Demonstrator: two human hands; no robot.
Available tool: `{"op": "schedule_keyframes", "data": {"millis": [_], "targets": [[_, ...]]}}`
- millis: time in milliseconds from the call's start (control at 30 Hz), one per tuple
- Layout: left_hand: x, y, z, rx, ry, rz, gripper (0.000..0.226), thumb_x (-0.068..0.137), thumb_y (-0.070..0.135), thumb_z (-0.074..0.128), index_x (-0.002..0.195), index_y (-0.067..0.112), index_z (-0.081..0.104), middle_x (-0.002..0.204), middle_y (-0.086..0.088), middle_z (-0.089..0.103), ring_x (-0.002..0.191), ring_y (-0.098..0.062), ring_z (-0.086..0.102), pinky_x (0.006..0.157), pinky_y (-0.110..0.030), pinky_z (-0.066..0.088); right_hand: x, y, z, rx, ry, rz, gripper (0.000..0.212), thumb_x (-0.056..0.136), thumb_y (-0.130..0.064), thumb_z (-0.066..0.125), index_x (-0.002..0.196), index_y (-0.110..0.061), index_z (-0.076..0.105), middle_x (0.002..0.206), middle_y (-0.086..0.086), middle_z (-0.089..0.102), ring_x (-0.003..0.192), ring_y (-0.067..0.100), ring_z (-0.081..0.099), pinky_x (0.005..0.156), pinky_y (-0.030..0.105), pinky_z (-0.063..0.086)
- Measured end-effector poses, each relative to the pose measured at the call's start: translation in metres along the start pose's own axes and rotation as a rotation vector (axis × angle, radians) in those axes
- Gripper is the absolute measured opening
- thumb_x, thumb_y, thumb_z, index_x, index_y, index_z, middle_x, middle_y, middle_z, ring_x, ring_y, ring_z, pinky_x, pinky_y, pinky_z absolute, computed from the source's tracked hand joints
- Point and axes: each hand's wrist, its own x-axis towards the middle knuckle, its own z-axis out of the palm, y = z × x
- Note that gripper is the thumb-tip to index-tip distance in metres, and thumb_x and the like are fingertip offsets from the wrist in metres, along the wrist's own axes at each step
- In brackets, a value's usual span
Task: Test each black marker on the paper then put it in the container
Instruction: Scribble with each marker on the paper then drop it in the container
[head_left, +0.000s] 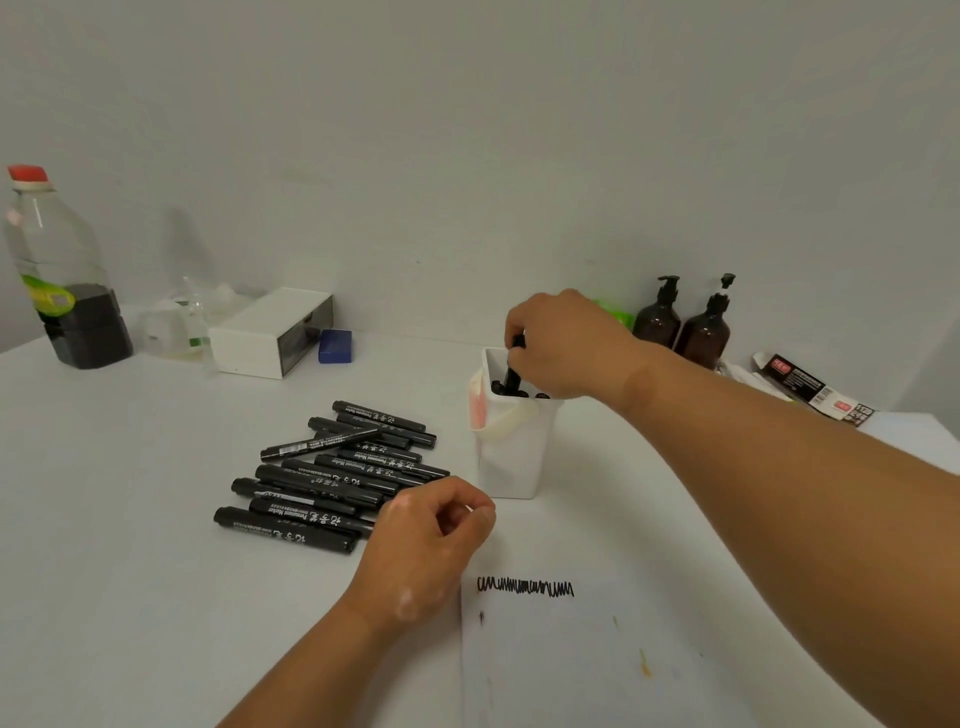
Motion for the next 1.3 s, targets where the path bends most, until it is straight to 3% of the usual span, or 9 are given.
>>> {"op": "schedule_keyframes", "data": {"millis": [167,300,467,600,700,767,967,1167,1300], "targets": [[0.001,-0.001,0.001,0.000,0.007,0.004,0.012,0.088,0.024,0.070,0.078,0.028,0.074,0.061,0.011,0.061,0.055,0.000,0.051,0.055,-0.013,0.043,0.007,0.003,0.019,-0.060,-0.117,-0.031,0.030,0.100,-0.026,0.042,0.089,-0.010,0.064,0.091,0.010,0.065,0.083,0.029,0.057,0.065,0.034,0.043],[0.002,0.000,0.002,-0.001,-0.006,0.008,0.012,0.089,0.024,0.070,0.078,0.028,0.073,0.059,0.013,0.059,0.055,0.000,0.051,0.054,-0.012,0.044,0.007,0.003,0.033,-0.206,-0.138,-0.125,0.040,0.108,-0.028,0.034,0.069,-0.020,0.036,0.075,0.002,0.045,0.081,0.032,0.052,0.076,0.045,0.052],[0.001,0.000,0.003,0.018,-0.018,0.016,0.012,0.089,0.024,0.070,0.078,0.028,0.073,0.057,0.015,0.057,0.052,0.000,0.050,0.053,-0.011,0.041,0.005,0.004,0.037,-0.227,-0.160,-0.182,0.035,0.111,-0.037,0.029,0.127,-0.027,0.058,0.085,0.001,0.040,0.085,0.030,0.048,0.083,0.049,0.053],[0.001,0.000,0.003,0.029,-0.029,0.011,0.012,0.090,0.024,0.070,0.078,0.028,0.073,0.056,0.016,0.057,0.051,0.000,0.048,0.052,-0.011,0.040,0.000,0.003,0.028,-0.211,-0.135,-0.180,0.038,0.111,-0.040,0.029,0.096,-0.037,0.064,0.099,0.005,0.060,0.096,0.034,0.058,0.086,0.046,0.052],[0.001,-0.001,0.003,0.038,-0.034,0.009,0.012,0.090,0.024,0.070,0.079,0.029,0.073,0.057,0.015,0.057,0.051,0.001,0.048,0.053,-0.012,0.041,-0.006,0.005,0.013,0.074,-0.017,-0.049,0.058,0.107,-0.055,0.030,0.077,-0.020,0.066,0.083,0.005,0.067,0.086,0.031,0.060,0.079,0.040,0.051],[0.001,-0.001,0.003,0.044,-0.036,0.011,0.013,0.090,0.024,0.069,0.079,0.029,0.073,0.057,0.015,0.057,0.051,0.001,0.049,0.052,-0.012,0.040,-0.013,0.011,0.001,0.183,0.107,-0.027,0.065,0.105,-0.057,0.034,0.085,-0.010,0.073,0.083,0.009,0.072,0.085,0.031,0.064,0.082,0.042,0.053],[0.000,-0.001,0.003,0.071,-0.033,0.014,0.011,0.090,0.024,0.069,0.080,0.028,0.073,0.057,0.017,0.058,0.051,0.001,0.050,0.052,-0.011,0.041,-0.077,0.045,0.014,0.441,0.415,0.030,0.058,0.100,-0.056,0.041,0.075,-0.015,0.073,0.066,-0.002,0.071,0.065,0.009,0.064,0.063,0.028,0.047],[-0.001,-0.002,0.004,0.132,-0.021,0.028,0.012,0.090,0.021,0.070,0.080,0.027,0.074,0.055,0.018,0.057,0.051,0.000,0.050,0.053,-0.011,0.042,-0.146,0.076,0.096,0.542,0.198,0.224,0.041,0.093,-0.054,0.056,0.071,-0.023,0.069,0.065,-0.007,0.069,0.065,0.008,0.063,0.062,0.028,0.049],[-0.006,-0.001,0.009,0.174,-0.027,0.029,0.013,0.090,0.019,0.070,0.080,0.026,0.074,0.055,0.019,0.058,0.053,-0.001,0.051,0.054,-0.011,0.041,-0.171,0.078,0.126,0.616,0.183,0.246,0.015,0.085,-0.041,0.074,0.072,-0.037,0.069,0.065,-0.020,0.066,0.060,0.003,0.057,0.062,0.015,0.044]]}}
